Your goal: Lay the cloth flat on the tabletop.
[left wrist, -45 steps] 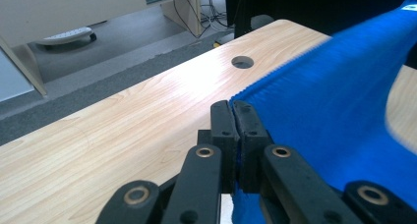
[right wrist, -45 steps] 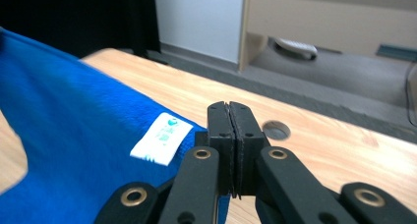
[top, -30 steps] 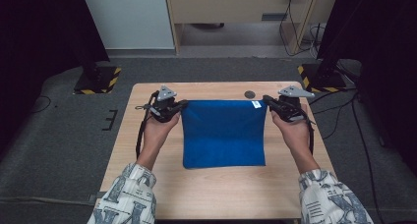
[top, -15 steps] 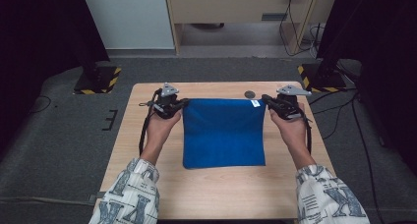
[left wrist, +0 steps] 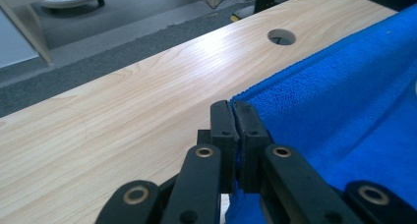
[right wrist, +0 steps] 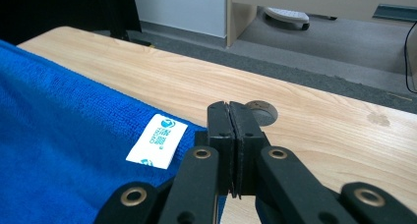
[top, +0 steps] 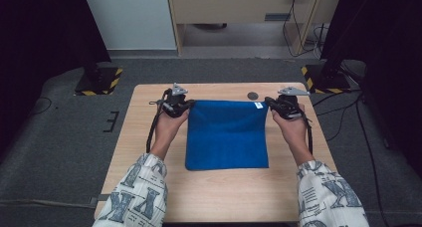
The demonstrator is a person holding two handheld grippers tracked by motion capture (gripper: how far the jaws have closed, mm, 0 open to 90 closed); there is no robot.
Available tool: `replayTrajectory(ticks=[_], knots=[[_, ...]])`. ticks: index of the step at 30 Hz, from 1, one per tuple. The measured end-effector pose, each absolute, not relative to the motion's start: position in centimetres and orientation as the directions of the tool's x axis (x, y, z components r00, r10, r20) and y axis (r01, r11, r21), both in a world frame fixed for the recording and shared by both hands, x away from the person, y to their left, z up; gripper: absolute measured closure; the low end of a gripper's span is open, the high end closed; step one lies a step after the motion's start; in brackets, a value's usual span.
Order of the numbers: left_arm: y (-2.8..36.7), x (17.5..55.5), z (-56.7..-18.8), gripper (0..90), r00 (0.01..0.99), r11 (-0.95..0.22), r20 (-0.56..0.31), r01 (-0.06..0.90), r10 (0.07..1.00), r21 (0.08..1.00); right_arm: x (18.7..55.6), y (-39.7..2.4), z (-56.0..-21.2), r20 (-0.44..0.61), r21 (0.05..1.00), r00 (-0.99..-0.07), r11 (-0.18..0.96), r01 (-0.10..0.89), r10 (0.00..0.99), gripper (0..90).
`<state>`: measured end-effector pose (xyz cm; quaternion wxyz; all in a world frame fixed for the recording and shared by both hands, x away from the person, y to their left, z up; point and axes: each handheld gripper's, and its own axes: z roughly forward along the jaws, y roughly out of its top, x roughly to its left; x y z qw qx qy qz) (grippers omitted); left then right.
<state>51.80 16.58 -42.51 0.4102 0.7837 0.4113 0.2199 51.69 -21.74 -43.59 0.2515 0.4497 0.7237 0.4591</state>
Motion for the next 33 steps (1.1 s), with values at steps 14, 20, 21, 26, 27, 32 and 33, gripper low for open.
replayTrajectory(ticks=[14,20,21,26,27,32,33], knots=[[17.1,52.8,-43.9,88.0,0.517,-0.324,0.019,0.507,0.856,0.799,52.5,-20.0,-44.6,0.044,0.87,-0.446,0.185,0.456,0.894,88.9],[17.2,54.2,-45.3,87.8,0.503,-0.298,-0.004,0.519,0.864,0.801,53.5,-19.6,-45.7,0.057,0.857,-0.432,0.178,0.483,0.9,88.9],[17.2,54.4,-45.5,87.6,0.504,-0.301,-0.002,0.519,0.864,0.8,53.7,-19.6,-45.9,0.055,0.856,-0.433,0.181,0.484,0.9,88.9],[17.2,55.6,-46.8,53.0,0.442,-0.277,0.038,0.492,0.896,0.825,54.6,-19.9,-46.7,0.03,0.877,-0.418,0.177,0.447,0.908,59.7],[17.3,55.6,-46.8,48.8,0.433,-0.272,0.037,0.495,0.901,0.825,54.6,-20.0,-46.8,0.031,0.883,-0.396,0.16,0.44,0.918,49.3],[17.9,55.4,-46.3,37.3,0.41,-0.273,0.049,0.509,0.911,0.816,54.0,-20.0,-46.6,0.007,0.879,-0.425,0.197,0.434,0.905,28.7],[17.9,55.4,-46.3,36.7,0.41,-0.273,0.049,0.509,0.911,0.816,53.8,-20.1,-46.5,0.012,0.883,-0.416,0.185,0.431,0.909,27.2]])
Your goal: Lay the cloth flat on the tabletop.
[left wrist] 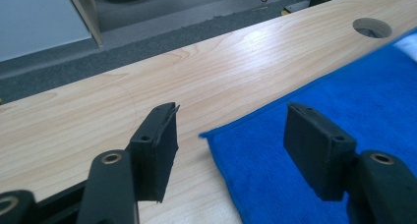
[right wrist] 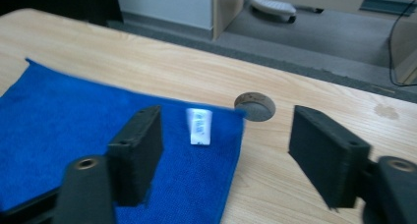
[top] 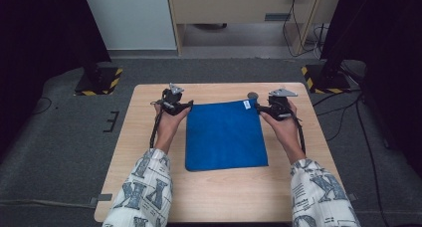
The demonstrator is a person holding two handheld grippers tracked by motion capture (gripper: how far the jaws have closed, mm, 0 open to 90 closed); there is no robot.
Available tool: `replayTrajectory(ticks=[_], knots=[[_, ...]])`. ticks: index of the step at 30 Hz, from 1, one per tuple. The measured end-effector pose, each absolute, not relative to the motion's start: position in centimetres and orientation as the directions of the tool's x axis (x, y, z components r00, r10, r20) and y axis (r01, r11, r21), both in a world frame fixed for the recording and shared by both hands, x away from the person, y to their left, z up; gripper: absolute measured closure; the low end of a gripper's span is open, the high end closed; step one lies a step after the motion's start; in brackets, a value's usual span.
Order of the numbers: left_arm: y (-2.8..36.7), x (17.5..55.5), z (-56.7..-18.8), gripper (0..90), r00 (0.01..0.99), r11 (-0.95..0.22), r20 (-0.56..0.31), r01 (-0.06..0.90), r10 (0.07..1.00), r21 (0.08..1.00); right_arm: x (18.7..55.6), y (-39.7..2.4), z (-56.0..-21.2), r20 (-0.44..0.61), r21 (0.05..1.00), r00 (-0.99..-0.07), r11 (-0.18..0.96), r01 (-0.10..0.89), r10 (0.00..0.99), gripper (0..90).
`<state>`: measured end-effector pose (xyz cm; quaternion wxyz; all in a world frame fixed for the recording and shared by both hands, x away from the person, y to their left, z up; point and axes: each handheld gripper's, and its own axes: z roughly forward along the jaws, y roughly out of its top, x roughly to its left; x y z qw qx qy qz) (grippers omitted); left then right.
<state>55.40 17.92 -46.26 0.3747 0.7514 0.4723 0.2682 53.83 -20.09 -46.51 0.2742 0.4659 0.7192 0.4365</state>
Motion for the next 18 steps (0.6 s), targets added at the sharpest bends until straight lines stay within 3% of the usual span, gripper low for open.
replayTrajectory(ticks=[6,8,13,18], knots=[[17.7,53.7,-44.7,35.8,0.45,-0.31,0.064,0.499,0.891,0.809,52.7,-20.2,-46.3,0.021,0.875,-0.427,0.19,0.445,0.904,24.6],[17.6,52.5,-44.4,34.7,0.469,-0.332,0.082,0.481,0.879,0.811,51.7,-20.3,-46.2,0.026,0.872,-0.448,0.198,0.447,0.894,30.3],[17.9,50.5,-44.5,31.5,0.475,-0.319,0.061,0.484,0.878,0.815,50.4,-20.4,-46.0,0.033,0.87,-0.475,0.209,0.447,0.879,30.2],[18.0,48.5,-44.4,21.3,0.5,-0.325,0.053,0.474,0.864,0.818,48.4,-20.2,-45.4,0.053,0.868,-0.533,0.225,0.443,0.844,38.1]])
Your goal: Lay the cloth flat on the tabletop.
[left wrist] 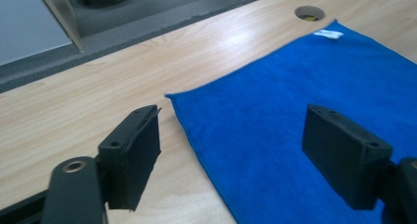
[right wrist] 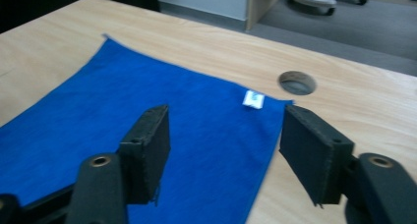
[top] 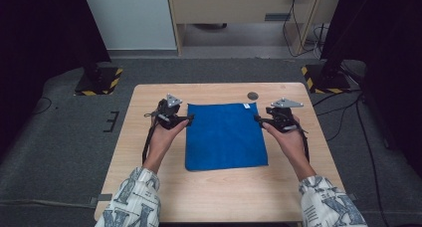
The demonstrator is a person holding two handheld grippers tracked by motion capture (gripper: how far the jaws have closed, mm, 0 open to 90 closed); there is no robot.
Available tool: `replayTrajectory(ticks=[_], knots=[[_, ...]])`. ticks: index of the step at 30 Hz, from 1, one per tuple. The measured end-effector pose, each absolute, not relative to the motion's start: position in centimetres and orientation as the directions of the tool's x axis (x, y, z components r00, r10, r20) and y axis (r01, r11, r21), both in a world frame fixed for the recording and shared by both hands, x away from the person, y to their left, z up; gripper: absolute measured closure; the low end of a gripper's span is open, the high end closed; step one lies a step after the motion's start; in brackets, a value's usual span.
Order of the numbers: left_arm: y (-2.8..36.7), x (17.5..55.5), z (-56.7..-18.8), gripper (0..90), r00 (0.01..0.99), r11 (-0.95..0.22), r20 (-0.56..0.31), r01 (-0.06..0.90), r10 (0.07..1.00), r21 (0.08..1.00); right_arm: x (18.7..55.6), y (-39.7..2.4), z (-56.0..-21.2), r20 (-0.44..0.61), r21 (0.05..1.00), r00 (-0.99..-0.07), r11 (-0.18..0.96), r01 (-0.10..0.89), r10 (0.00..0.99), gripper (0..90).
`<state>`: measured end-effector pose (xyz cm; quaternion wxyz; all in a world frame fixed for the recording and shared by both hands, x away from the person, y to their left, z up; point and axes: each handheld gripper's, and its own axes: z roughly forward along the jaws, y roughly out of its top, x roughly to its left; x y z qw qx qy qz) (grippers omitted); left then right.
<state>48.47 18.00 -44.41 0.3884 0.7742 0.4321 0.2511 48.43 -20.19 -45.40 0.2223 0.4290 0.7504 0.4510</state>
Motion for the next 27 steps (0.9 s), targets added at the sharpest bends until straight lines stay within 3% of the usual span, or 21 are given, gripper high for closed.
replayTrajectory(ticks=[21,27], knots=[[18.2,42.0,-47.5,19.3,0.57,-0.368,0.041,0.473,0.821,0.8,42.2,-20.5,-48.5,0.078,0.823,-0.54,0.252,0.509,0.838,61.4],[18.3,40.2,-48.5,19.2,0.584,-0.373,0.035,0.471,0.811,0.8,40.4,-21.2,-49.4,0.1,0.813,-0.543,0.246,0.528,0.833,61.3]])
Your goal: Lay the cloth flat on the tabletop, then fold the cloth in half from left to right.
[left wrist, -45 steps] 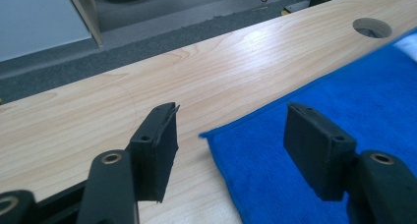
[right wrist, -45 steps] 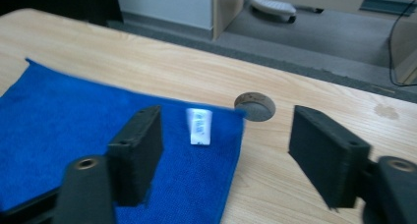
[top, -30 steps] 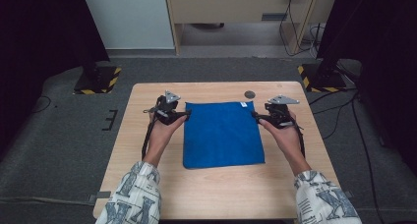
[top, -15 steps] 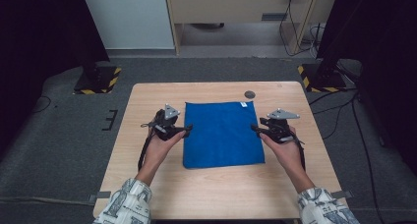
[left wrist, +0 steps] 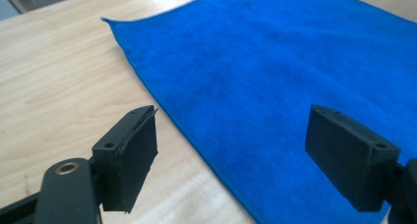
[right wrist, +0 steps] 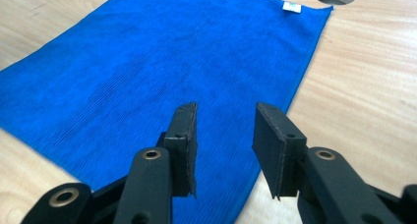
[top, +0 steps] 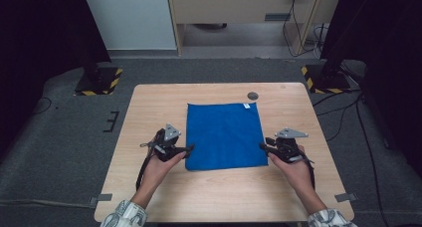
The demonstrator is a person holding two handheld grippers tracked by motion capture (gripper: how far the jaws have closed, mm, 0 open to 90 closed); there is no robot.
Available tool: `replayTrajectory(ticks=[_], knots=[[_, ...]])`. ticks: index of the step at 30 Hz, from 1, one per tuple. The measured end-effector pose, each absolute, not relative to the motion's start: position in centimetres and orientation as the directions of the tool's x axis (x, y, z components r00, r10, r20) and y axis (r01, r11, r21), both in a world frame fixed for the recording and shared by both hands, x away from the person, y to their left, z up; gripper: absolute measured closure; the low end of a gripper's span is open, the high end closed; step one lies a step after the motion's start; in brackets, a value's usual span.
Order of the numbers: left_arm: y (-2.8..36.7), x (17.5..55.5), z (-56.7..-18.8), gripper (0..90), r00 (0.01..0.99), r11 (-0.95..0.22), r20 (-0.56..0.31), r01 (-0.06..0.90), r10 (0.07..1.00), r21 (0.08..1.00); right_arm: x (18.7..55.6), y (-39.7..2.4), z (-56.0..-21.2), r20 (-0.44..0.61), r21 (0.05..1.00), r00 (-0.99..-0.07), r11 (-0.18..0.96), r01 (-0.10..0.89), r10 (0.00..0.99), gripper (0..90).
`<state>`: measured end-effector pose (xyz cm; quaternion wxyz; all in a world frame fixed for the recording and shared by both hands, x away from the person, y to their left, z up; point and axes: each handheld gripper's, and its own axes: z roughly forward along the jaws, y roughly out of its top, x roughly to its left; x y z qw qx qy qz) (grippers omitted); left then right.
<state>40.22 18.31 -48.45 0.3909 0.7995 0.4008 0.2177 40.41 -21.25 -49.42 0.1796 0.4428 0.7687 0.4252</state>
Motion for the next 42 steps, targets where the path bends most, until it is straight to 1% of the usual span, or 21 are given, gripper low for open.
replayTrajectory(ticks=[5,10,17,20,25,29,34,35,37,42], knots=[[18.3,39.2,-49.8,21.1,0.581,-0.352,0.005,0.486,0.814,0.8,39.1,-21.7,-50.0,0.105,0.814,-0.55,0.246,0.527,0.829,60.8],[18.6,38.6,-50.7,21.5,0.588,-0.377,0.018,0.496,0.809,0.782,38.1,-22.4,-50.5,0.093,0.81,-0.554,0.26,0.526,0.828,59.5],[19.0,37.6,-51.3,25.9,0.598,-0.416,0.038,0.51,0.801,0.753,37.8,-22.7,-51.2,0.092,0.808,-0.55,0.26,0.528,0.83,59.8],[19.0,37.4,-51.3,26.5,0.602,-0.428,0.052,0.501,0.797,0.753,37.7,-22.5,-51.2,0.083,0.807,-0.553,0.27,0.526,0.829,59.8],[19.2,37.6,-51.0,27.1,0.598,-0.414,0.042,0.501,0.8,0.76,37.1,-21.3,-50.9,0.083,0.812,-0.581,0.283,0.511,0.81,59.7],[19.6,38.3,-50.0,27.1,0.594,-0.401,0.044,0.485,0.803,0.777,37.0,-19.9,-50.9,0.085,0.805,-0.616,0.311,0.506,0.783,54.9],[19.9,39.3,-48.9,26.2,0.592,-0.395,0.044,0.478,0.804,0.785,37.0,-17.6,-50.8,0.098,0.797,-0.666,0.342,0.497,0.739,40.5],[20.0,39.5,-48.7,26.0,0.593,-0.397,0.047,0.477,0.804,0.784,37.0,-17.0,-50.7,0.097,0.8,-0.675,0.347,0.49,0.731,39.0],[20.1,39.8,-48.4,25.3,0.593,-0.398,0.05,0.474,0.804,0.785,37.0,-15.7,-50.5,0.096,0.801,-0.7,0.362,0.477,0.708,36.8],[20.5,40.5,-48.1,23.1,0.586,-0.388,0.046,0.473,0.809,0.791,37.1,-12.0,-50.6,0.09,0.791,-0.75,0.41,0.454,0.656,37.1]])
